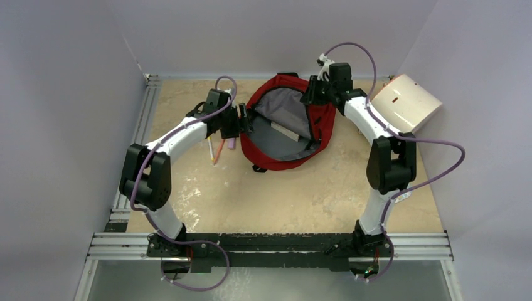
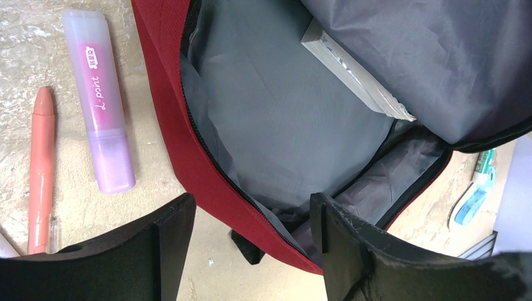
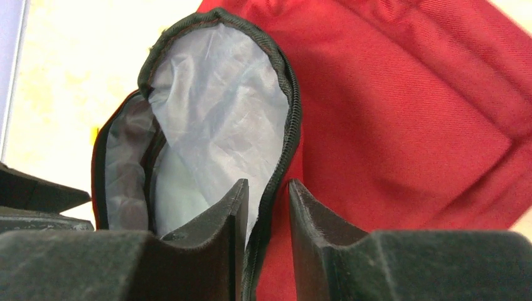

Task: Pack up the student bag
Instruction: Zip the student bag at the center of the board.

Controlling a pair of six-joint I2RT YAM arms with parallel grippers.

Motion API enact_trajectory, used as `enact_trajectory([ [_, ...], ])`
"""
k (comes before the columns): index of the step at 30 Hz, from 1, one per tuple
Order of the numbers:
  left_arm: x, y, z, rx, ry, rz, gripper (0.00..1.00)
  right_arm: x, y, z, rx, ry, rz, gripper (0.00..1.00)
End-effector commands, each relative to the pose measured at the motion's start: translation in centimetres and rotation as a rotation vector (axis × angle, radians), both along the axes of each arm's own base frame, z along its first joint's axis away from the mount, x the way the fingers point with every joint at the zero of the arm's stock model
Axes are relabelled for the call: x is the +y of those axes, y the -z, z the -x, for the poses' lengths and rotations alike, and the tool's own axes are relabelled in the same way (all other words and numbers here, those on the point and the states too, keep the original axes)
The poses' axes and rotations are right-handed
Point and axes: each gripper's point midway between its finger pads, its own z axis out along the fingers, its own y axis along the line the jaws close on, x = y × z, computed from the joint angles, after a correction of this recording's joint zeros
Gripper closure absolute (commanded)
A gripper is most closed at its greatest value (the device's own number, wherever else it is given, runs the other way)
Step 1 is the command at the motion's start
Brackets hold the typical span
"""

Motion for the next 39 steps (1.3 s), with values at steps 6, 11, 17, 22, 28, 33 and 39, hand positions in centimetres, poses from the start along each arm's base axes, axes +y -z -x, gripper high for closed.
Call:
enact_trajectory([
  [6, -0.3, -1.2, -0.7, -0.045, 0.018, 0.003, 0.34, -2.9, -1.3, -0.3, -0.065, 0.089, 0.16, 0.91],
  [11, -0.2, -1.0, -0.6, -0.039, 0.018, 0.001, 0.34, -1.6, -3.2, 0.8, -0.111, 0.021, 0.111, 1.0],
  [17, -0.2, -0.8, -0.6, -0.036, 0.02, -0.003, 0.35, -1.0, -4.5, 2.9, -0.119, -0.022, 0.067, 1.0],
  [22, -0.2, -0.7, -0.5, -0.034, 0.02, -0.006, 0.35, 0.7, -6.1, 5.9, -0.134, -0.152, -0.015, 1.0],
  [28, -0.1, -0.5, -0.5, -0.029, 0.019, -0.011, 0.35, 2.6, -4.9, 9.9, -0.061, -0.309, -0.059, 1.0],
  [33, -0.1, 0.0, -0.4, -0.018, 0.019, -0.013, 0.35, 3.6, -3.7, 13.1, -0.026, -0.371, -0.08, 0.88],
  [39, -0.1, 0.2, -0.3, -0.008, 0.018, -0.013, 0.35, 4.6, -4.2, 16.3, -0.036, -0.502, -0.154, 0.74],
])
